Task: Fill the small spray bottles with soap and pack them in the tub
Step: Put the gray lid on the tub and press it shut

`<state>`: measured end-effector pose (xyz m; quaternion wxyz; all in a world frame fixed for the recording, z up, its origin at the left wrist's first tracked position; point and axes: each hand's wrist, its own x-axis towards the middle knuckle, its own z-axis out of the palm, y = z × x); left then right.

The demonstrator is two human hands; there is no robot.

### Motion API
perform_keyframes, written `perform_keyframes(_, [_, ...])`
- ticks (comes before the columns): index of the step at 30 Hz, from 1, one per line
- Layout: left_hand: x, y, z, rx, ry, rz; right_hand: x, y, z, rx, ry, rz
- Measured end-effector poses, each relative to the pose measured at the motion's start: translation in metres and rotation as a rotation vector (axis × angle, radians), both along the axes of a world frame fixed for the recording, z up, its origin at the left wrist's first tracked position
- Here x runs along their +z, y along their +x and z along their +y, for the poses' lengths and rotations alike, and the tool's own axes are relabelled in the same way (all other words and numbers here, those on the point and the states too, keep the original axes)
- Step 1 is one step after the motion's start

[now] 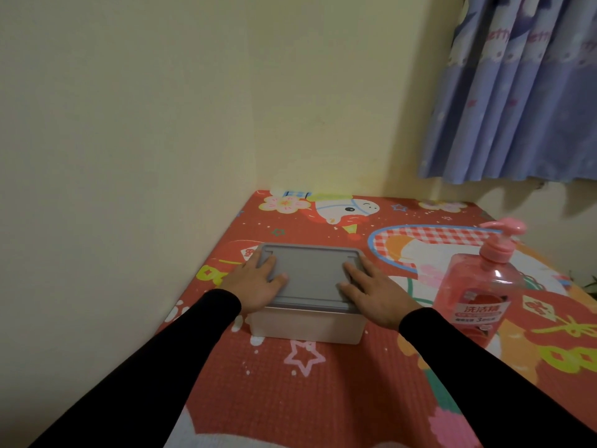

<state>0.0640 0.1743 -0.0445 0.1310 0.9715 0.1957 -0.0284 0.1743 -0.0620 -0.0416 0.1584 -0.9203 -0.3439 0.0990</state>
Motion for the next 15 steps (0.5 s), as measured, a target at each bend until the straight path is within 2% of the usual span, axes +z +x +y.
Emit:
perform_keyframes(3, [-0.004, 0.0, 0.006, -0.021, -0.037, -0.033, 0.006, -0.003, -0.002, 0.03, 0.053, 0.017])
perform_keyframes(6, [-0.006, -0.003, 0.005, 0.031, -0.181, -0.215, 0.006, -0.004, -0.006, -0.027, 0.197, 0.032])
perform_keyframes(8, [-0.008, -0.002, 0.006, 0.139, -0.276, -0.319, 0.002, -0.003, -0.007, -0.123, 0.258, 0.075])
perform_keyframes(10, [-0.007, -0.003, 0.006, 0.311, -0.433, -0.367, -0.001, -0.003, -0.008, -0.272, 0.34, 0.199])
perform_keyframes(12, [-0.004, -0.005, 0.003, 0.461, -0.686, -0.394, -0.003, -0.003, -0.008, -0.37, 0.425, 0.376])
perform_keyframes(13, [-0.004, -0.006, 0.002, 0.501, -0.8, -0.399, -0.003, -0.004, -0.007, -0.406, 0.456, 0.463])
perform_keyframes(15, [-0.006, -0.005, 0.003, 0.532, -0.901, -0.412, -0.006, -0.002, -0.007, -0.452, 0.512, 0.559])
